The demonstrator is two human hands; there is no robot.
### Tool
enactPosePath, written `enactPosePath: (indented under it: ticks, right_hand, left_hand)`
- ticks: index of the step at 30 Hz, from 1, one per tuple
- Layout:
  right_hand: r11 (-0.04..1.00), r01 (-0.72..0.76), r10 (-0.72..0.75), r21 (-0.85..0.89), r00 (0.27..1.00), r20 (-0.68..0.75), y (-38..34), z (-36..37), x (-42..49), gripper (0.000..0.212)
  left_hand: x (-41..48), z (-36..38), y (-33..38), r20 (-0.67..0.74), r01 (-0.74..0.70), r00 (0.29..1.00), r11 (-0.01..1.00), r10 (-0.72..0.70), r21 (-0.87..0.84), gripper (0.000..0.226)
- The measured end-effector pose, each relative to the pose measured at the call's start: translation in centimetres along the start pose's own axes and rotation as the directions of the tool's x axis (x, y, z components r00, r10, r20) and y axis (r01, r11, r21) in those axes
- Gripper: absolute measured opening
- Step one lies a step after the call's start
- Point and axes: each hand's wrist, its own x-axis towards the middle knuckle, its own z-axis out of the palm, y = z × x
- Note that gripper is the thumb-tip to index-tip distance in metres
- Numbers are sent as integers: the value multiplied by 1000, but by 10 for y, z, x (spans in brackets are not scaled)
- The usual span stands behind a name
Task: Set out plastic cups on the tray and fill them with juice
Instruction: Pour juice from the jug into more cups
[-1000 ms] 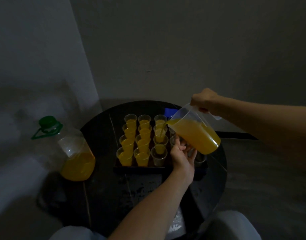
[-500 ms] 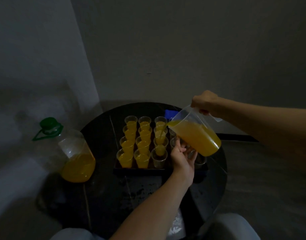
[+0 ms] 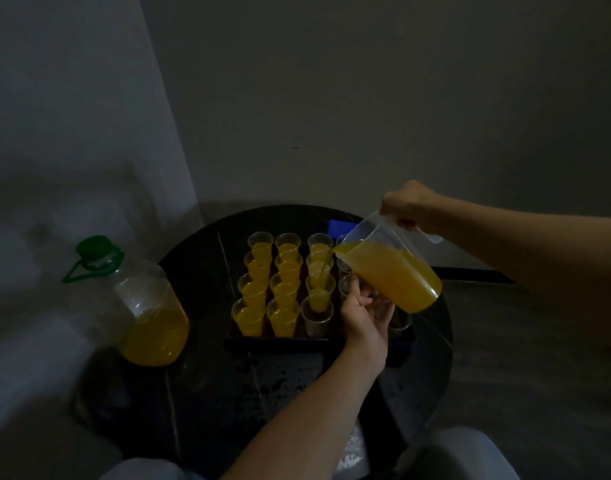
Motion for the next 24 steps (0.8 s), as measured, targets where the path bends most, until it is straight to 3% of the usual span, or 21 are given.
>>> enactPosePath:
  ticks: [24]
  right_hand:
    - [1000, -15, 15, -19, 1000, -14, -6, -1, -5, 23]
  left_hand:
    - [1, -2, -1, 25, -17, 1000, 999, 16, 33, 59]
